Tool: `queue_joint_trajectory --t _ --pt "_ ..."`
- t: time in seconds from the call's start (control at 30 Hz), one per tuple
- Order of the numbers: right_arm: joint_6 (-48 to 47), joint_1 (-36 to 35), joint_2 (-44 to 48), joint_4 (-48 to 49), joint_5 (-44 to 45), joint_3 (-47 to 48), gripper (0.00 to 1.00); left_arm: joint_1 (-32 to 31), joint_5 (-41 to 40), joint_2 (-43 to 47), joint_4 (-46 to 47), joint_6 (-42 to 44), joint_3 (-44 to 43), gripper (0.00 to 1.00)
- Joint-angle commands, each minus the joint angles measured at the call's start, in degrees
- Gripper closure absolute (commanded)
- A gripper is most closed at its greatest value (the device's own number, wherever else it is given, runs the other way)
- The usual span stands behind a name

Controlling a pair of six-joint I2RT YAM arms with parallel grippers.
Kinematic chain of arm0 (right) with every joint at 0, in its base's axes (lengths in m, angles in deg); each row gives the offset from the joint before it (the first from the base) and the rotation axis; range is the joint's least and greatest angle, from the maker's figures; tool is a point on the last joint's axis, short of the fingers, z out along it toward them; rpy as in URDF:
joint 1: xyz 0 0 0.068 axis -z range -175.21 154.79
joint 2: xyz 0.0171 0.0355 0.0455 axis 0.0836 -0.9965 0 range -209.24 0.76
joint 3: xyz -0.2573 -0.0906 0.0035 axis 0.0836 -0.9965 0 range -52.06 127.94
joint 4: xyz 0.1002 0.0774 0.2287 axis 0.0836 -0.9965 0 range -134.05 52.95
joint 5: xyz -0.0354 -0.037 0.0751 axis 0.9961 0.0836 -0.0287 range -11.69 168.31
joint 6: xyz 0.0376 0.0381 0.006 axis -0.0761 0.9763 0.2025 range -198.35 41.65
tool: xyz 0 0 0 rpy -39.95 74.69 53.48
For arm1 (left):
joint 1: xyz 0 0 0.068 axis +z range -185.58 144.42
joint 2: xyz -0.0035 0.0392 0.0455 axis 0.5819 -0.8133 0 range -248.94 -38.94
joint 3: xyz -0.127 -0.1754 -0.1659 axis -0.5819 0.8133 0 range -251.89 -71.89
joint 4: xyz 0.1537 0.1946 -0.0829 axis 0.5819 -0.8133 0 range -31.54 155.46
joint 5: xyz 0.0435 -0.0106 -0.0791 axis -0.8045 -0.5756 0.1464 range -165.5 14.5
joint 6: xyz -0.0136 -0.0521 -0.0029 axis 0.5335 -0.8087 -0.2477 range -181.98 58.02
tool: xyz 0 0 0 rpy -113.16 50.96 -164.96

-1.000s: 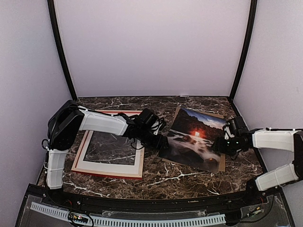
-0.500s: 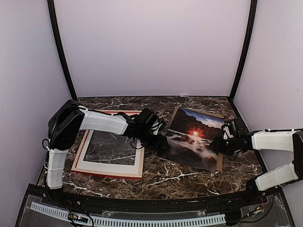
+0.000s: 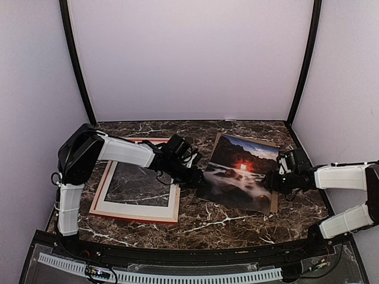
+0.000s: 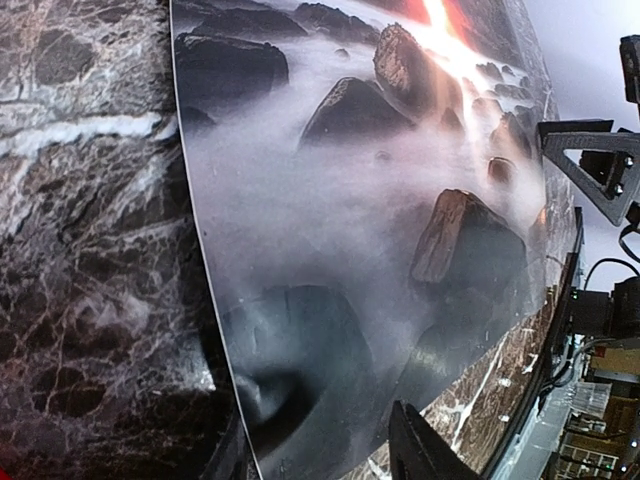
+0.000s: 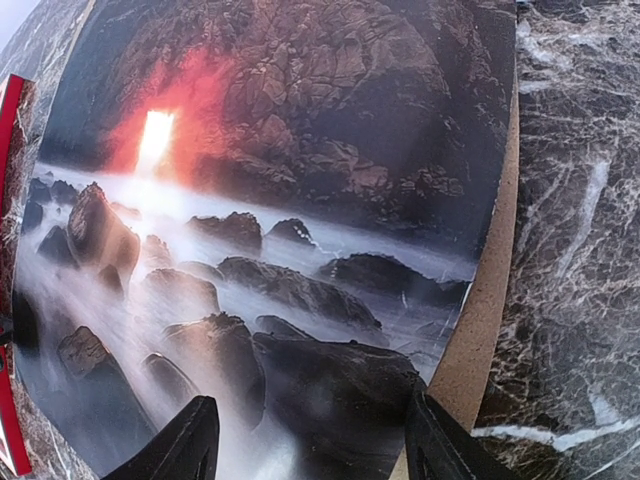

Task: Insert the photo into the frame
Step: Pick up the photo from the backboard.

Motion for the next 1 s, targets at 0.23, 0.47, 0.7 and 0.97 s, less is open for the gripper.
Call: queue_joint_trajectory --t 0.23,0.47,0.7,0.97 --pt "1.01 -0.81 -1.87 -2.26 -1.46 -2.05 0.36 0.68 5.56 5.49 4.41 -1.65 1.15 0.6" --pt "1.01 -0.76 -1.86 -1.98 -1.73 -2.05 0.36 0.75 6.79 5.36 5.7 -2.24 0.98 0.7" --pt "1.1 -0.76 -1.11 -1.98 -2.31 -1.88 0.36 0.73 6.93 3.02 4.3 -2.57 -0.69 0.8" --pt "0.72 -0.77 0.51 -3.36 -2.52 -0.93 0.33 0.73 6.78 2.71 1.65 -1.83 -2.44 0.99"
